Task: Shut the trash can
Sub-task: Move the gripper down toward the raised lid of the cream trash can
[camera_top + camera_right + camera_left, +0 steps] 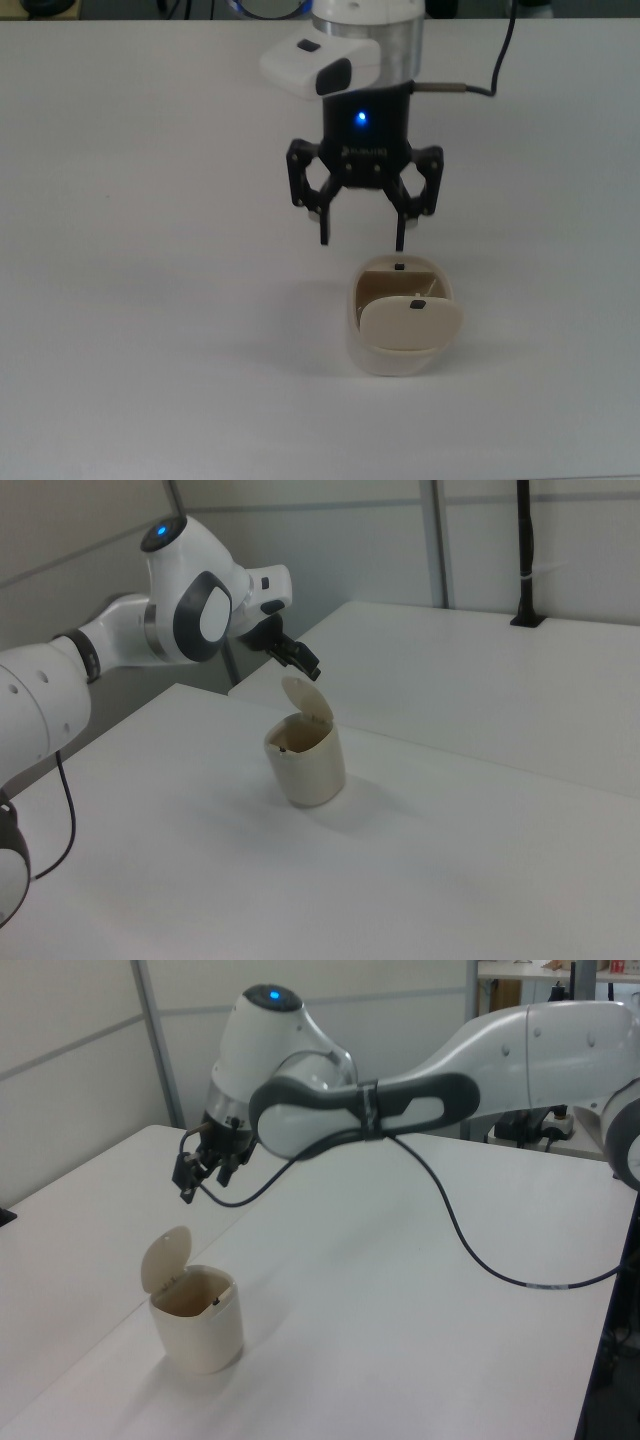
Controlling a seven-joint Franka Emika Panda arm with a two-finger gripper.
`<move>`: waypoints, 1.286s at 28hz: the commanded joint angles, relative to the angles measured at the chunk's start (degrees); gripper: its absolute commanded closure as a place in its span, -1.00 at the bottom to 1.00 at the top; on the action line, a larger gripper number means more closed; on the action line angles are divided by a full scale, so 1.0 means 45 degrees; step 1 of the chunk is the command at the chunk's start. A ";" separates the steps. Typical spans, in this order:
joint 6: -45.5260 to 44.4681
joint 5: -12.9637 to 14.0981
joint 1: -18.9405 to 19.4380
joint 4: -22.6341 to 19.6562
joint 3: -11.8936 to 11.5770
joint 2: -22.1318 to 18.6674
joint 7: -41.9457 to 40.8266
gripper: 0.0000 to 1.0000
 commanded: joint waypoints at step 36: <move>0.2039 -0.3818 0.1272 0.0915 -0.0191 0.1995 0.3544 1.00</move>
